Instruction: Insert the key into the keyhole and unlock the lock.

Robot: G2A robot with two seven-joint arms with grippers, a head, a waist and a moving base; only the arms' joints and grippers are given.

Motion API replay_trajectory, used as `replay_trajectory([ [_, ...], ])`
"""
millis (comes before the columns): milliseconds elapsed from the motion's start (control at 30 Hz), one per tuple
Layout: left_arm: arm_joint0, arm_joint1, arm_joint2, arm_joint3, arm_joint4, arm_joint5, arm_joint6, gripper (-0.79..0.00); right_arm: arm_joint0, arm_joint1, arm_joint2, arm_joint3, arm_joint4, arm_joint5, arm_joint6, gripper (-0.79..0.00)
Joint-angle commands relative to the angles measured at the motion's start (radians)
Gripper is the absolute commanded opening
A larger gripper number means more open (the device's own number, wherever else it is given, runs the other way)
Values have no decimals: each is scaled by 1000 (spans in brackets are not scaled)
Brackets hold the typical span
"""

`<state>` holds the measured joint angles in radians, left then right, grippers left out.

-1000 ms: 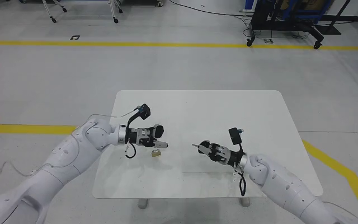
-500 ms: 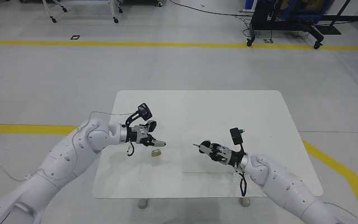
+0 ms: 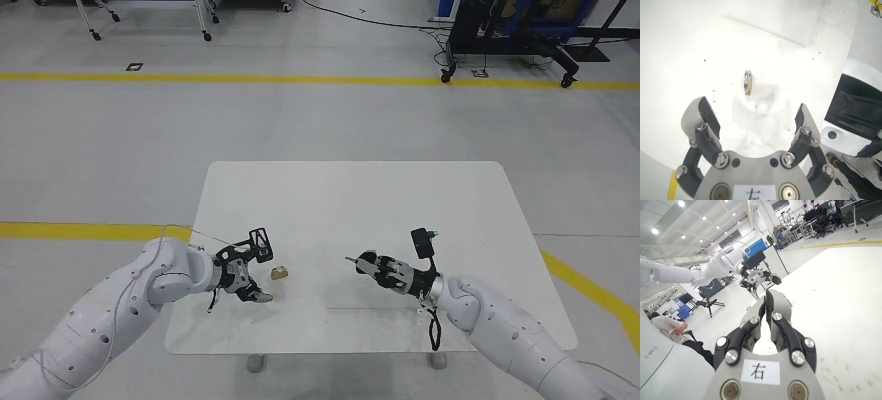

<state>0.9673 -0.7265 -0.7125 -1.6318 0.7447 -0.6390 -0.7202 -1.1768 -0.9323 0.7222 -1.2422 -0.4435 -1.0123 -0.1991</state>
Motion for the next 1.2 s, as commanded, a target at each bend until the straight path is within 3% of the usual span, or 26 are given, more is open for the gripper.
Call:
replay_trajectory([
  [0,-1,-3,0,-6,7,2,-1,-271,0,0,0,0,0,0,0,-785],
  [233,-18,-29,30,-12,62,81,-44,-403,0,0,0,0,0,0,0,-785],
  [633,-78,-92,101,24,108,127,-95,-428,0,0,0,0,0,0,0,-785],
  [767,-96,-113,121,44,108,128,-98,-471,0,0,0,0,0,0,0,-785],
  [800,-100,-117,124,50,106,125,-99,-486,0,0,0,0,0,0,0,-785],
  [867,-107,-125,129,60,108,122,-102,-625,0,0,0,0,0,0,0,-785],
  [900,-109,-128,130,65,106,122,-105,-748,0,0,0,0,0,0,0,-785],
  [933,-111,-131,131,68,103,120,-105,-785,0,0,0,0,0,0,0,-785],
  [1167,-122,-148,136,90,99,102,-113,-785,0,0,0,0,0,0,0,-785],
])
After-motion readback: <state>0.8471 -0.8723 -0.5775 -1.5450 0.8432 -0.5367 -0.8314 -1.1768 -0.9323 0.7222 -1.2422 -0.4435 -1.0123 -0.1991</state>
